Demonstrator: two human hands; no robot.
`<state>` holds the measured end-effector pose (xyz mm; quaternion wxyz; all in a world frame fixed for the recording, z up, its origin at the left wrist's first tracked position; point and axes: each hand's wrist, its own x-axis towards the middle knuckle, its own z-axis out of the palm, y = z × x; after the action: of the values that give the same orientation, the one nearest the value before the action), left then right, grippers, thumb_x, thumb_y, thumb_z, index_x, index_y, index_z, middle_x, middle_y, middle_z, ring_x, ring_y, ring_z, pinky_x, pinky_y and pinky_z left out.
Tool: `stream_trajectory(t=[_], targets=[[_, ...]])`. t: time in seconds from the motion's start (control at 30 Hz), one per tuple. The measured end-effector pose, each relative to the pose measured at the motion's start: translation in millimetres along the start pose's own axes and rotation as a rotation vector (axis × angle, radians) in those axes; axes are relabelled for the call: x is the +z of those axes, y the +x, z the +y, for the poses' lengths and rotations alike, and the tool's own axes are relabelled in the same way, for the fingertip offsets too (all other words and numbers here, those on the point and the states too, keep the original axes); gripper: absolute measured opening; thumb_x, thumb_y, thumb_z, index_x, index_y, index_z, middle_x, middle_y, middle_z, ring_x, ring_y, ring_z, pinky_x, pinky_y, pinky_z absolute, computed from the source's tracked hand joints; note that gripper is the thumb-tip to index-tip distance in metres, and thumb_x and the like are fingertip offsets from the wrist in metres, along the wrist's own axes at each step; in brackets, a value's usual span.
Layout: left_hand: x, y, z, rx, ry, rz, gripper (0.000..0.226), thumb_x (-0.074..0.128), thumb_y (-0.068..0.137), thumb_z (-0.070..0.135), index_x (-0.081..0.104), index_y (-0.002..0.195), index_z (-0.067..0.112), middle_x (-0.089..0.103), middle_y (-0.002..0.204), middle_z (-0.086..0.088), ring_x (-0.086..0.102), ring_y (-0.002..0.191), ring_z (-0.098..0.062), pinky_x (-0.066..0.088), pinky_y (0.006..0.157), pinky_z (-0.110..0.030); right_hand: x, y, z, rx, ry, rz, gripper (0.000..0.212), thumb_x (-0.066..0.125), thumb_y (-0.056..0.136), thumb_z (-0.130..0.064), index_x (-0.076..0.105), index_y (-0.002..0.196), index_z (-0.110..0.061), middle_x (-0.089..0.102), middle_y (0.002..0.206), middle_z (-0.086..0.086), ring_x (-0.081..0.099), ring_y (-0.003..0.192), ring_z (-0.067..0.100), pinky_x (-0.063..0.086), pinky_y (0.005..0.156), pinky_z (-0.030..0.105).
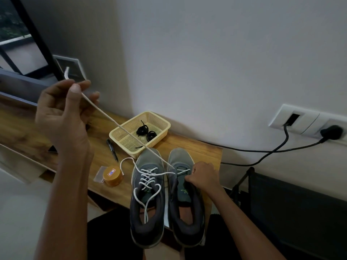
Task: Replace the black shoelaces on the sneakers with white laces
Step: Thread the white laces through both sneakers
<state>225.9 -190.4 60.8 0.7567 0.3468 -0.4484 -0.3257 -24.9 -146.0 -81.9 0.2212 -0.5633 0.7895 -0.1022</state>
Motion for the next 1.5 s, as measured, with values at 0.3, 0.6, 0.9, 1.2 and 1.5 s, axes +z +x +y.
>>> stream_trajectory(t=[0.3,0.6,0.9,1.2,1.5], targets=[[16,-9,24,0.059,-0.048,-0.111,0.023,0.056,0.093,0.024,0.055,0.115,0.016,0.071,0.103,0.002,0.068,0.088,-0.013,0.053,0.080,-0.027,2,3,0,0.008,0.000,-0.018,0.028,0.065,0.074,-0.031,0.043,0.062,-0.019,0.054,0.082,0.002,0.050,0.101,0.025,0.041,0.084,0.036],[47,-36,-5,-0.289,-0.025,-0.240,0.007,0.065,0.080,0.021,0.063,0.086,0.017,0.067,0.074,0.007,0.055,0.062,-0.006,0.048,0.056,-0.017,3,4,2,0.000,0.042,-0.027,0.030,0.064,0.072,-0.031,0.041,0.058,-0.020,0.054,0.078,0.002,0.056,0.096,0.027,0.044,0.079,0.034],[62,-98,-98,-0.442,0.586,-0.683,0.014,0.058,0.091,0.007,0.070,0.096,0.009,0.059,0.071,0.010,0.051,0.060,-0.003,0.039,0.052,-0.007,3,13,9,0.116,0.148,-0.054,0.030,0.076,0.070,-0.035,0.054,0.074,-0.014,0.059,0.082,0.003,0.060,0.085,0.024,0.042,0.068,0.029],[66,-131,-131,-0.079,1.042,-0.961,0.016,0.061,0.089,0.021,0.073,0.099,0.020,0.071,0.101,0.004,0.064,0.093,-0.014,0.048,0.084,-0.033,5,18,19,0.098,0.312,-0.127,0.015,0.058,0.085,-0.010,0.066,0.080,0.002,0.055,0.072,0.010,0.053,0.071,0.023,0.036,0.060,0.029],[63,-132,-138,-0.067,1.123,-0.928,0.019,0.059,0.087,0.018,0.071,0.102,0.021,0.071,0.101,0.000,0.064,0.095,-0.020,0.049,0.081,-0.032,-4,17,17,0.142,0.436,-0.209,0.019,0.054,0.086,0.003,0.066,0.097,0.014,0.058,0.085,0.016,0.052,0.080,0.021,0.037,0.067,0.030]])
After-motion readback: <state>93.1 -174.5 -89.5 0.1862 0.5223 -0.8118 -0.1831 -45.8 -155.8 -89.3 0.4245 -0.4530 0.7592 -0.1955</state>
